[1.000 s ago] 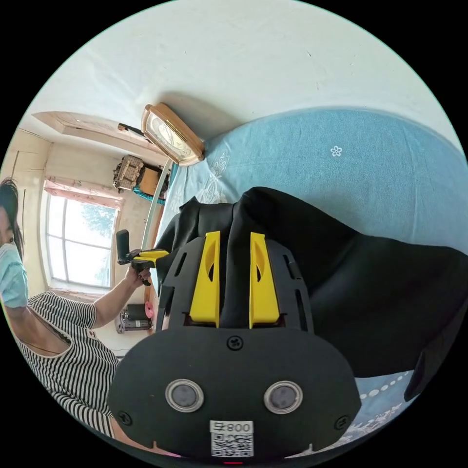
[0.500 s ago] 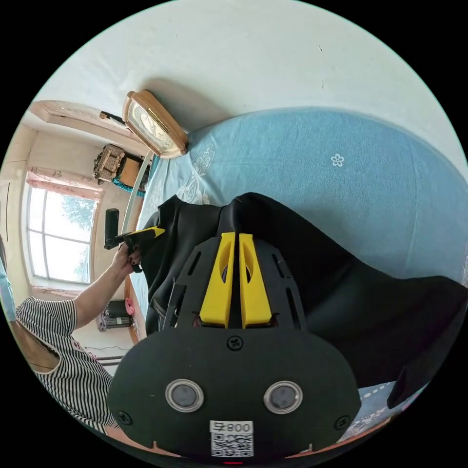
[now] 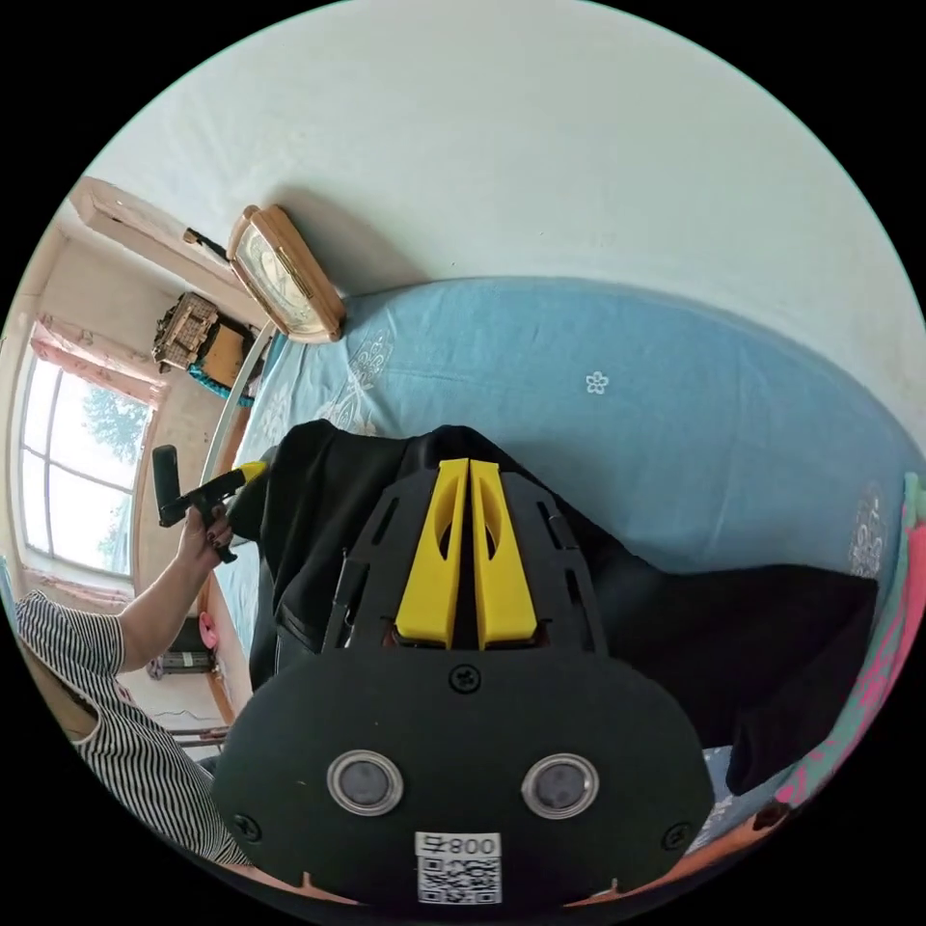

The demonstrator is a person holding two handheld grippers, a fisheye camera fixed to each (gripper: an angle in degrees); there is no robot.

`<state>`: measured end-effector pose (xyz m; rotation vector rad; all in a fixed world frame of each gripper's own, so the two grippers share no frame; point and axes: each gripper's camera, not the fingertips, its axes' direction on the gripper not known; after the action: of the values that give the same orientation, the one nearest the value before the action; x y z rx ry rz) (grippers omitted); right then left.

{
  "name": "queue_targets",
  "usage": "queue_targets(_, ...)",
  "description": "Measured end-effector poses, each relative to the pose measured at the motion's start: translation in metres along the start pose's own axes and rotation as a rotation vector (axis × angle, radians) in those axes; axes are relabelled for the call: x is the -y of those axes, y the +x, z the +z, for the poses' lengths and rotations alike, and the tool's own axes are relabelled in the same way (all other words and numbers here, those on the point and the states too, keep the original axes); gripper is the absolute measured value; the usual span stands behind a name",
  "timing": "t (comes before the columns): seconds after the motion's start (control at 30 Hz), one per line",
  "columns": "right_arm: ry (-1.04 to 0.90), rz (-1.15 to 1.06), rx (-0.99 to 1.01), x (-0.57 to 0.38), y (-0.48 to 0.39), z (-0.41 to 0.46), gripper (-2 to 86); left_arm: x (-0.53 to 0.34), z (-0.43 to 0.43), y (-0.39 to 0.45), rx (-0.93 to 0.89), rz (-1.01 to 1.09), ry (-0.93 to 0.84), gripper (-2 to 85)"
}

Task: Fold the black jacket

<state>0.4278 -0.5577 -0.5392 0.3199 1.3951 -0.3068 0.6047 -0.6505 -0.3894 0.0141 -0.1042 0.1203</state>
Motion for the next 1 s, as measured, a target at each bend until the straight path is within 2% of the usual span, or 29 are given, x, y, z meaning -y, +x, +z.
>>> queue_targets(0.1, 0.057, -0.043, 0.073, -0.038, -0.02, -0.043, 0.1, -0.023, 0.0, 0.032, -0.049, 0.042, 0.021, 1.9)
queue_targets(0.2, -0.013, -0.103, 0.035, -0.077, -0.057, -0.043, 0.1, -0.044, 0.034, 0.066, -0.097, 0.126, -0.121, 0.8)
queue_targets(0.33, -0.238, -0.192, -0.156, -0.109, -0.082, 0.013, 0.0, -0.059, 0.096, 0.075, 0.081, 0.119, -0.302, 0.3)
queue_targets(0.4, -0.122, -0.204, -0.156, -0.117, -0.083, -0.001, 0.0, -0.059, 0.107, 0.072, 0.023, 0.105, -0.297, 0.2)
queue_targets(0.53, -0.193, -0.099, -0.071, -0.111, -0.068, -0.041, 0.1, -0.056, 0.109, 0.087, 0.031, 0.073, -0.295, 0.1)
queue_targets(0.6, -0.121, -0.104, -0.118, -0.115, -0.071, -0.069, 0.1, -0.054, 0.102, 0.103, 0.016, 0.102, -0.244, 0.1)
queue_targets(0.67, -0.127, -0.105, -0.164, -0.118, -0.072, -0.08, 0.2, -0.052, 0.101, 0.12, -0.028, 0.144, -0.214, 0.1)
queue_targets(0.7, -0.179, -0.101, -0.167, -0.12, -0.069, -0.077, 0.2, -0.052, 0.109, 0.129, -0.034, 0.17, -0.235, 0.1)
queue_targets(0.8, -0.163, -0.052, -0.082, -0.126, -0.058, -0.108, 0.4, -0.056, 0.147, 0.136, 0.055, 0.185, -0.414, 0.1)
queue_targets(0.87, -0.087, -0.026, -0.074, -0.138, -0.052, -0.149, 0.7, -0.054, 0.146, 0.14, 0.012, 0.15, -0.368, 0.1)
queue_targets(0.97, 0.038, 0.056, -0.203, -0.174, -0.024, -0.23, 1.7, -0.052, 0.136, 0.157, 0.007, 0.154, -0.288, 0.1)
queue_targets(1.0, 0.074, 0.108, -0.318, -0.191, -0.008, -0.262, 2.4, -0.052, 0.135, 0.166, 0.0, 0.163, -0.267, 0.1)
